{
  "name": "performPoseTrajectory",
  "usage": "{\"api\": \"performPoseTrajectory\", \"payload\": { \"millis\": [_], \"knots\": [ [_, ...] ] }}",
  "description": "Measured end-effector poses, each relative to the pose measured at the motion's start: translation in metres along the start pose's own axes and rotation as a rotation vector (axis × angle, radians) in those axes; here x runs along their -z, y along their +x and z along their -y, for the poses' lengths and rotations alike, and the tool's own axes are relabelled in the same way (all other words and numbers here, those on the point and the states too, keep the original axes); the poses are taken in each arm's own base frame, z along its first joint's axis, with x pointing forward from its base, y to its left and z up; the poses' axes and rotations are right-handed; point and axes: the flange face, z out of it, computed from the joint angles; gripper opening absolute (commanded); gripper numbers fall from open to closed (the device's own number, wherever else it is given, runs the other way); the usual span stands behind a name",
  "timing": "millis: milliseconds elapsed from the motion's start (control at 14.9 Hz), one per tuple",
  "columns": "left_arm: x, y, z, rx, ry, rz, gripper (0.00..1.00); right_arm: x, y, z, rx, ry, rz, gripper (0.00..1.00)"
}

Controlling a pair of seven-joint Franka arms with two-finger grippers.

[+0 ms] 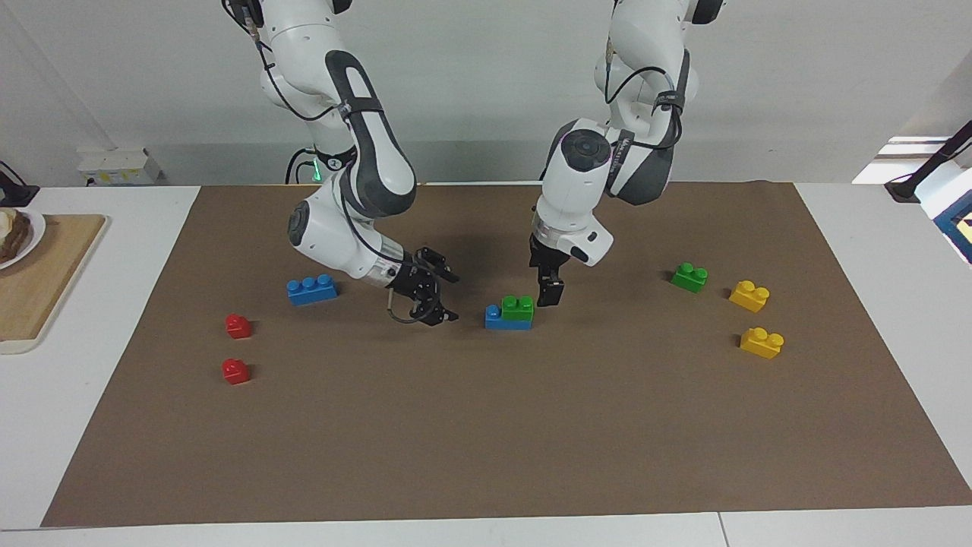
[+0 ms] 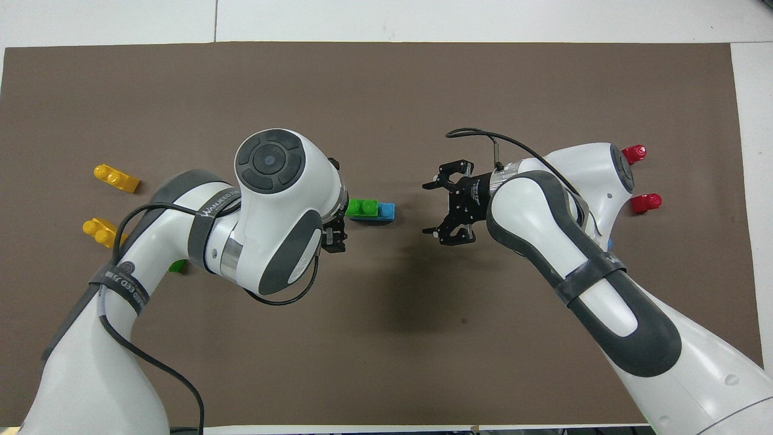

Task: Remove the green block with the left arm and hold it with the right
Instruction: 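Move the left gripper and the right gripper toward the green-blue brick pair, then close the left gripper on green while the right gripper closes on blue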

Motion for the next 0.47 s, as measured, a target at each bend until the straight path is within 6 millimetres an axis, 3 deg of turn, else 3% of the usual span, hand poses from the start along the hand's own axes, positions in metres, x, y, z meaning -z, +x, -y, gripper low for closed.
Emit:
{"api": "performPoseTrajectory", "payload": {
  "millis": [201,469],
  "knots": [
    [-0.021,-0.018,0.009,0.006,0.019,-0.01,1.0,-0.013,0.003,0.0,-0.002,0.009,-0.015,0.89],
    [-0.026,-0.018,0.002,0.027,-0.007,0.004,1.0,-0.027,0.007,0.002,-0.015,0.04,-0.004,0.89]
  ]
}}
